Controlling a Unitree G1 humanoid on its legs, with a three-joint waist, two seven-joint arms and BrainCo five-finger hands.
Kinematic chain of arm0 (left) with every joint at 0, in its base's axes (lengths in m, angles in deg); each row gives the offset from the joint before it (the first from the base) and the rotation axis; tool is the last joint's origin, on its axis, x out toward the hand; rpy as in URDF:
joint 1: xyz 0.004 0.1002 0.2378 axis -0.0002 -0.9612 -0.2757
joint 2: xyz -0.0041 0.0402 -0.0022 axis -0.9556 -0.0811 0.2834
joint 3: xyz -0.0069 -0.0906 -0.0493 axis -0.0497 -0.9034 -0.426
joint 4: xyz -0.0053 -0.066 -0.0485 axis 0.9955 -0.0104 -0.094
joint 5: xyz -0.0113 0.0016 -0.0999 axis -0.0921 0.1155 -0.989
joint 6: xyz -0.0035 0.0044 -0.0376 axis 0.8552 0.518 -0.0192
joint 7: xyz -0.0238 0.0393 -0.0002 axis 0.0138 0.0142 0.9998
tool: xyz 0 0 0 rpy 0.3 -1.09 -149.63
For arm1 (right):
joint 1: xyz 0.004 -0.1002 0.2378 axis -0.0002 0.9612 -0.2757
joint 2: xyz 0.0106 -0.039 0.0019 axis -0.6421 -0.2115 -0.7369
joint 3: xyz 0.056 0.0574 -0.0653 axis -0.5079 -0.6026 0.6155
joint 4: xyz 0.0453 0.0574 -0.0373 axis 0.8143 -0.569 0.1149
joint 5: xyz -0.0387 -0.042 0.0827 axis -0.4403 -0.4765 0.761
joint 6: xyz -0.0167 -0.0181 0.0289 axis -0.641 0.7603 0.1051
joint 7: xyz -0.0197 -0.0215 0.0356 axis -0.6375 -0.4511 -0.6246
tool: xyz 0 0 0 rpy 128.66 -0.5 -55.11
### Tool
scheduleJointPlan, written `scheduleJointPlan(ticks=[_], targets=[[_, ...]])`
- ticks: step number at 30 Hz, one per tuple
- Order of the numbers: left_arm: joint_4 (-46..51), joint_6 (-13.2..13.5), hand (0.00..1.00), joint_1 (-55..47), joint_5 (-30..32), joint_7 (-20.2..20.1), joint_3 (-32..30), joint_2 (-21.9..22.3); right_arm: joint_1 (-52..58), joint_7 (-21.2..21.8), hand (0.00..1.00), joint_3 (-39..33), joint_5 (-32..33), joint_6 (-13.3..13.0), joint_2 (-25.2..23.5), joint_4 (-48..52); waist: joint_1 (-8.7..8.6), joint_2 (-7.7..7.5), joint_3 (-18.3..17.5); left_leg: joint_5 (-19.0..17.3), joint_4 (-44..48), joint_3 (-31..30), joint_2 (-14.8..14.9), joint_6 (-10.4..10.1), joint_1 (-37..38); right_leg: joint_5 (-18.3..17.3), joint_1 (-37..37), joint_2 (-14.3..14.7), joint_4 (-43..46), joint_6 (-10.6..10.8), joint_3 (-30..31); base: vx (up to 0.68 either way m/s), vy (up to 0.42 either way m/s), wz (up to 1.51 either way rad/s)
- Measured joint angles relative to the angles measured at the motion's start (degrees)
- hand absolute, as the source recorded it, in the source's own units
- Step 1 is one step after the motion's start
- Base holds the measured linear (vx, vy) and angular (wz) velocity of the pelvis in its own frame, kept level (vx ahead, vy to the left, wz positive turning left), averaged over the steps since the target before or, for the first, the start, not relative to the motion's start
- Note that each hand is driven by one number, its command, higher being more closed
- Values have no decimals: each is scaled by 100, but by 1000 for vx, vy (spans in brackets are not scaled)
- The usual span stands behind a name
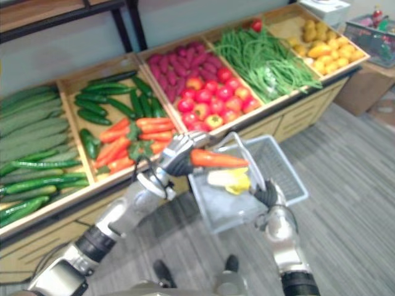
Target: Pick vegetable in the basket
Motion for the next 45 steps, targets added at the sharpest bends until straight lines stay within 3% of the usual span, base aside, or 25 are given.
scheduleJointPlan(ticks=[5,7,17,24,25,45], targets=[[-602,-192,100,57,19,-12,107,284,364,85,100,46,55,-14,-31,387,-34,0,0,-23,0,29,14,-26,68,3,-4,30,-33,3,128,9,-20,-15],[-841,-230,100,59,115,-12,173,315,437,111,100,48,213,-36,-82,456,-140,-4,2,-41,-1,46,30,-29,75,3,-14,50,-43,2,161,-11,-17,-9],[-1715,-379,100,126,280,17,191,692,742,110,100,59,398,-163,-111,776,-281,-9,3,-76,-1,204,88,-76,79,32,-105,118,-87,-9,301,-12,-9,-8],[-2134,-484,100,291,454,75,239,772,788,85,100,59,394,-168,-204,777,-293,-17,8,-79,-1,208,92,-80,75,32,-107,127,-107,-9,301,-12,-6,0],[-2137,-484,0,291,455,76,274,775,788,84,100,60,393,-168,-221,777,-293,-17,8,-79,-1,206,92,-80,74,32,-106,126,-108,-9,298,-42,-19,2],[-2149,-467,0,290,442,75,504,919,831,58,100,95,378,-168,-256,746,-288,-57,-6,-78,-2,136,85,-79,60,31,-73,104,-108,-6,180,-1,0,0]])
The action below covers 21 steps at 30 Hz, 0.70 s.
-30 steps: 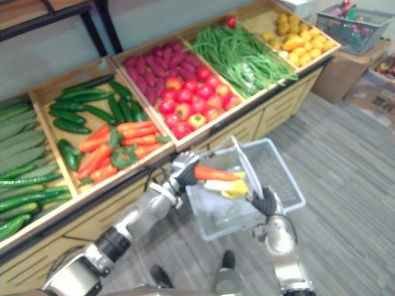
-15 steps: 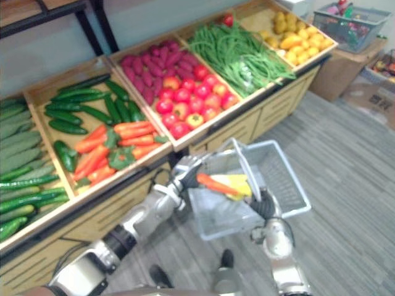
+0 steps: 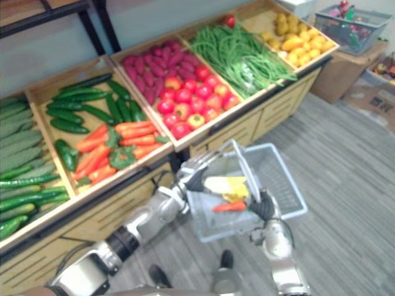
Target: Pick vegetable in the basket
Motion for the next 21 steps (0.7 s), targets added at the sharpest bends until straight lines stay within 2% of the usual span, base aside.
scheduleJointPlan(ticks=[3,6,8,9,10,12,15,16,17,18,19,21], targets=[[103,1,0,0,-4,-1,-2,-4,28,-28,100,-5,-2,0,0,-28,11,0,0,2,0,-66,-3,3,-5,-1,37,-5,0,1,-51,-16,-8,10],[661,75,0,-35,-55,-31,-55,-139,45,-79,100,-97,-3,-13,-16,-276,56,-11,-9,9,0,-181,-3,12,-9,-6,114,-14,15,1,-183,-13,-6,20],[1572,235,0,-354,-59,-43,-472,-321,-11,-81,100,-296,-11,-46,-101,-685,105,-13,-18,17,1,-297,-5,22,-21,-14,174,-16,10,-6,-271,-14,-5,20],[1979,321,0,-606,-103,-39,-746,-413,-19,-96,100,-405,-53,-45,-132,-888,159,-15,-43,19,1,-323,-3,25,-21,-25,190,-16,13,-9,-317,-37,-14,66],[3000,334,0,-2097,-524,290,-2655,-789,-15,-268,100,-939,-223,131,-266,-1813,338,-13,-110,44,1,-636,-16,56,-31,-94,395,-24,23,-9,-591,-54,-9,66],[2998,237,0,-2328,-733,427,-2764,-902,-13,-305,100,-961,-223,188,-282,-1927,442,-20,-113,34,1,-712,-34,38,-91,-93,395,-41,16,-9,-662,-60,1,43],[2995,295,0,-2568,-728,415,-2832,-795,-75,-309,100,-961,-228,182,-315,-1998,471,-30,-153,38,1,-746,-76,44,-113,-84,416,-79,-8,4,-688,-47,10,6],[2966,395,0,-2883,-724,405,-3159,-552,-63,-316,100,-1046,-228,160,-369,-2062,445,-49,-204,35,0,-755,-83,43,-110,-85,435,-89,-18,6,-709,-10,-1,10],[2793,394,0,-3194,-748,455,-3784,-167,-31,-344,100,-1366,-222,149,-511,-2179,456,-55,-238,32,0,-818,-83,42,-104,-94,536,-80,-88,14,-786,-3,-10,20],[2624,327,0,-3285,-846,540,-4125,23,-12,-373,100,-1528,-218,151,-568,-2271,461,-63,-253,32,0,-886,-84,41,-97,-108,597,-70,-119,30,-841,20,-24,36],[2320,173,0,-3388,-1052,676,-4633,245,16,-432,100,-1707,-215,163,-612,-2437,483,-83,-331,34,0,-965,-85,42,-109,-116,631,-54,-161,19,-931,43,-32,38],[1325,-201,0,-3678,-1413,923,-5425,277,64,-511,100,-1865,-211,189,-621,-2657,608,-96,-358,39,1,-1115,-88,46,-77,-172,764,-35,-158,19,-1102,45,-33,38]])
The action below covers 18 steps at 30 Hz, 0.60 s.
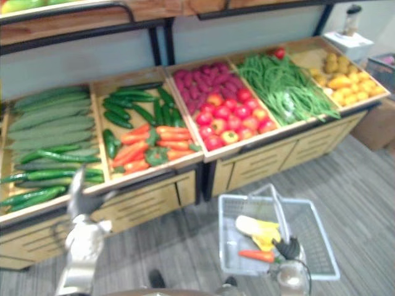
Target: Pick vegetable in the basket
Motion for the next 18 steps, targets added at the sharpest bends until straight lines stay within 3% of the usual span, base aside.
scheduleJointPlan(ticks=[4,11,18], targets=[[-1261,-278,0,-430,-233,41,-445,133,54,-6,100,-38,17,26,-235,-77,85,-53,-9,3,0,-191,-50,9,43,-102,215,-42,28,32,-275,33,-13,37],[-3320,-490,0,-552,-386,-62,-865,325,63,-96,100,-139,45,-22,-577,-365,159,-100,-60,-55,-1,-258,-112,68,95,-193,319,-103,86,87,-386,28,-8,8],[-3688,-803,0,-588,-385,-85,-1104,277,-39,-224,100,-223,54,-38,-571,-754,153,-117,-51,-104,-1,-202,-119,58,102,-232,312,-114,96,109,-324,38,-14,-4]])
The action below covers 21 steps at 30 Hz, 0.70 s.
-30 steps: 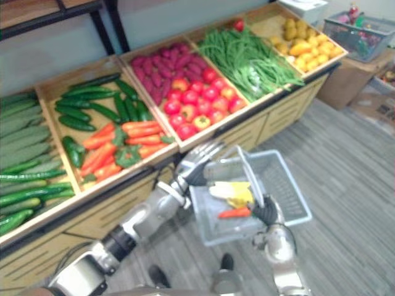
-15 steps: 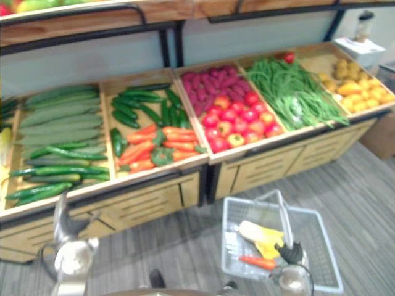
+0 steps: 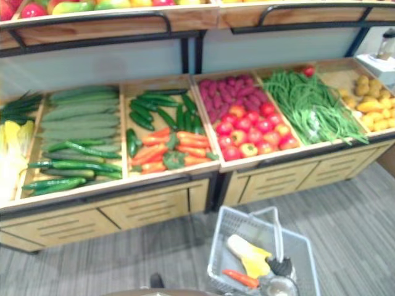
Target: Pick vegetable in the basket
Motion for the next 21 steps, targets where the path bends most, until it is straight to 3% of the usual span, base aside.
scheduleJointPlan(ticks=[10,15,18,19,20,21], targets=[[-55,62,0,61,-1,-214,840,-73,-184,0,100,-4,8,24,23,-206,18,-56,55,-126,43,273,-1,-67,172,-222,-256,-145,423,3,314,53,-12,-16],[-50,161,0,338,8,-291,1286,-245,-310,-4,100,-392,46,66,63,129,-13,-196,310,-540,626,609,-119,131,-36,-313,-843,-533,1282,93,842,14,38,-33],[-50,159,0,455,64,-337,1399,-324,-258,-17,100,-471,48,86,60,649,-96,-189,365,-701,591,1147,-115,212,-18,287,-1383,-478,1379,-166,1196,-57,154,-99],[-51,147,0,482,99,-370,1392,-334,-320,-36,100,-462,50,93,44,829,-150,-112,402,-718,521,1486,33,301,3,742,-1483,-285,1104,-435,1075,-82,100,-158],[-23,162,0,523,234,-420,1352,-336,-463,-105,100,-419,57,97,23,1013,-131,-78,630,-715,422,1981,144,477,195,626,-1527,-315,1546,-706,645,-116,80,-156],[13,165,0,536,238,-440,1350,-363,-504,-121,100,-409,62,97,21,1082,-178,-123,773,-730,402,2120,156,496,312,262,-1558,-440,2200,-852,348,-144,33,-137]])
